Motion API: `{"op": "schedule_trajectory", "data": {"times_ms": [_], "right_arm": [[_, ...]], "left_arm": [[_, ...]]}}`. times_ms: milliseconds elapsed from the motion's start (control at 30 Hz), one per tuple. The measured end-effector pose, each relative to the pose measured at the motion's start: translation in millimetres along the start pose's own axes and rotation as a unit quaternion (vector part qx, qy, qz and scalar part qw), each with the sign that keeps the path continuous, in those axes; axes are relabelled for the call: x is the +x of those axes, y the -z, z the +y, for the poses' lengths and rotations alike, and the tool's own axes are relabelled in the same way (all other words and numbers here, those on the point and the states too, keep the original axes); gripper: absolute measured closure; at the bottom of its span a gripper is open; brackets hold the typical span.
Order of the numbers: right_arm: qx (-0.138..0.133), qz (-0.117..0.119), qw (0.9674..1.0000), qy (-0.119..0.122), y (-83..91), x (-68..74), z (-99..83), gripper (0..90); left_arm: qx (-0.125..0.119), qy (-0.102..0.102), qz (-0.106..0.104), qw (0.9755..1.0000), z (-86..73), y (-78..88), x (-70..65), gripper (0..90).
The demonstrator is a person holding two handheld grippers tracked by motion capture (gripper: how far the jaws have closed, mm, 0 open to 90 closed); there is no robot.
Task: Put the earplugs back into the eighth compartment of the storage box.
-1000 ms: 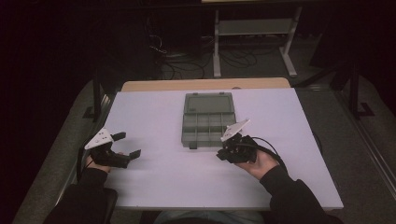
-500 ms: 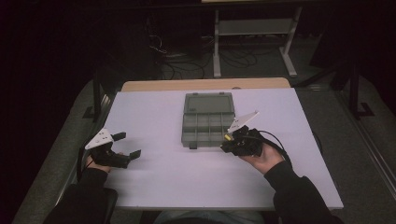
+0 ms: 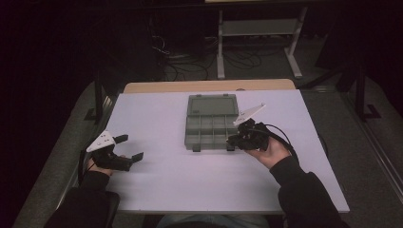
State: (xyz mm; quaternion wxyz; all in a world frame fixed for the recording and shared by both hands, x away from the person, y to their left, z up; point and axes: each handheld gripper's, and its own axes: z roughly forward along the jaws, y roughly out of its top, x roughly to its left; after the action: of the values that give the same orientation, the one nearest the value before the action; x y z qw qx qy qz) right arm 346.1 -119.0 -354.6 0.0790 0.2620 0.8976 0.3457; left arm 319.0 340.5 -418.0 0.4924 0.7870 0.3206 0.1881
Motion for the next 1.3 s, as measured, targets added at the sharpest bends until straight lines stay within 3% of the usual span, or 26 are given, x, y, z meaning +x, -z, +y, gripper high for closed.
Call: {"op": "schedule_trajectory", "data": {"times_ms": [467,867,1167,1233,1300], "right_arm": [[0.011,-0.016,0.9993,-0.031,-12.4,-25.0,14.8,80.2],[0.054,-0.039,0.9963,-0.055,-33.9,-47.4,13.0,80.2],[0.081,-0.054,0.9934,-0.06,-46.7,-53.4,10.0,79.3],[0.083,-0.055,0.9931,-0.062,-48.6,-53.2,10.3,77.1],[0.08,-0.06,0.9929,-0.064,-48.8,-52.0,11.3,66.3]], "left_arm": [[-0.001,0.0,0.0,1.0,0.0,0.0,0.1,0.0],[-0.001,0.0,-0.001,1.0,0.0,0.0,0.1,0.0],[-0.001,0.0,-0.001,1.0,0.0,0.0,0.1,0.0],[-0.002,0.001,-0.001,1.0,0.0,0.0,0.1,0.0],[-0.002,0.0,-0.001,1.0,0.0,0.0,0.1,0.0]]}}
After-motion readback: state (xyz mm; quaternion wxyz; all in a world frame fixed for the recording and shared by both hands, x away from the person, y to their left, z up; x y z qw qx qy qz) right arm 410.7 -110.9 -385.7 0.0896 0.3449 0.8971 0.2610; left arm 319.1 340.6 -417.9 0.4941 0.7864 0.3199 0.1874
